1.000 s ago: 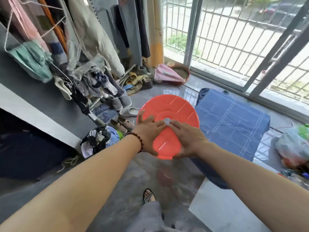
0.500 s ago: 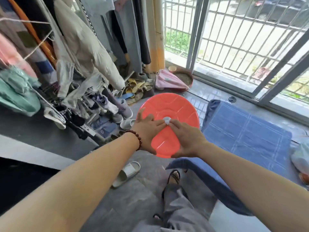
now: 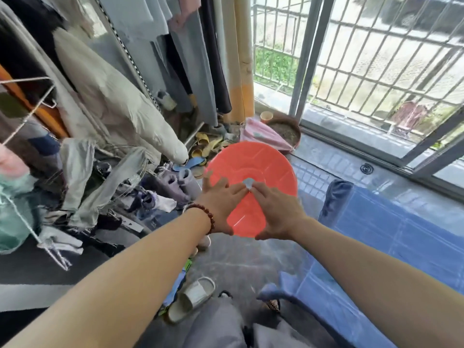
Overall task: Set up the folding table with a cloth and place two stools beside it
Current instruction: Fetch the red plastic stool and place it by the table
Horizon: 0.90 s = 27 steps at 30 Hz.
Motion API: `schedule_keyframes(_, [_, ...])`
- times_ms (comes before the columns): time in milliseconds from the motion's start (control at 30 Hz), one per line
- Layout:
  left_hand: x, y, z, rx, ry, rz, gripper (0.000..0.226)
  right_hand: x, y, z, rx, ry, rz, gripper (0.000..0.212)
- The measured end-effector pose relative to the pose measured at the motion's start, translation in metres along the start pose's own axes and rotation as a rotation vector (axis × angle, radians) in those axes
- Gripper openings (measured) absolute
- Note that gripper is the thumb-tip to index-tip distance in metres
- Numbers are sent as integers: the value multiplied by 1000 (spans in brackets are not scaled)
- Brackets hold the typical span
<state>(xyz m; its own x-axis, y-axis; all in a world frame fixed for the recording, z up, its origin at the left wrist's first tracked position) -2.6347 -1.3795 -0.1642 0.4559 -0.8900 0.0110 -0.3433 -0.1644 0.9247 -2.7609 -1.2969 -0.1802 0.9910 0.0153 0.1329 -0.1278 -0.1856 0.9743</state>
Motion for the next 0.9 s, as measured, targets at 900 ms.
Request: schedule_keyframes(900, [78, -11, 258, -51, -473, 181, 110, -128, -46, 134, 42, -565, 78, 114])
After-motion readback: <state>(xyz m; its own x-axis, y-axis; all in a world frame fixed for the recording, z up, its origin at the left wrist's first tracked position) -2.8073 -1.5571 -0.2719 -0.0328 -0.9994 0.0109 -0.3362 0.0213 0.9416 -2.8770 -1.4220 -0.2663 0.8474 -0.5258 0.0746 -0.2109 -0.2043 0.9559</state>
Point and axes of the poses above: each hand's wrist, its own z-axis towards the middle knuckle, its own y-axis out of the back of the hand, x = y × z, the point moved 3 cm from there along z, towards the middle knuckle, and after that the axes turned 4 degrees about -z, right-handed, at the moved point
